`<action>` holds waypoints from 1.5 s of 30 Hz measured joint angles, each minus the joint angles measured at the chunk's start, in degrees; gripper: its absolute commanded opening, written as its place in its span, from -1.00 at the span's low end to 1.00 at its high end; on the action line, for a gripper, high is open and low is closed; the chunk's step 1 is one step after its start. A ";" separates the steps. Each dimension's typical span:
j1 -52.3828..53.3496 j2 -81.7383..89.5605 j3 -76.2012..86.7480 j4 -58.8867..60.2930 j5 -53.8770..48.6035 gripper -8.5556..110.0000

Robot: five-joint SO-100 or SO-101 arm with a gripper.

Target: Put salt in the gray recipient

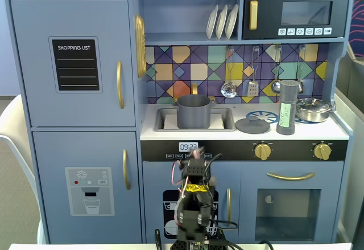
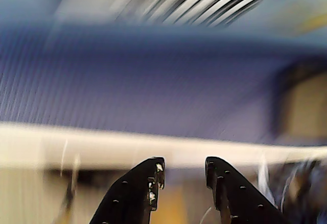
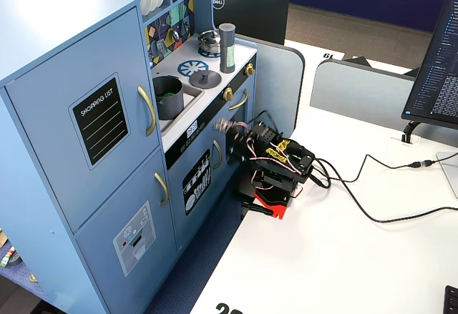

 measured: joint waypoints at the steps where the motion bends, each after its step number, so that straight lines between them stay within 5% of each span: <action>1: 3.16 -1.49 -2.90 -1.41 0.00 -0.86; 5: 16.08 -9.58 -15.29 -9.05 -0.62 -0.83; 9: 24.70 -19.95 -28.39 -19.07 0.09 -0.51; 23: 34.80 -44.21 -38.41 -68.73 2.11 -0.06; 45: 35.60 -76.20 -63.37 -76.55 5.62 -0.02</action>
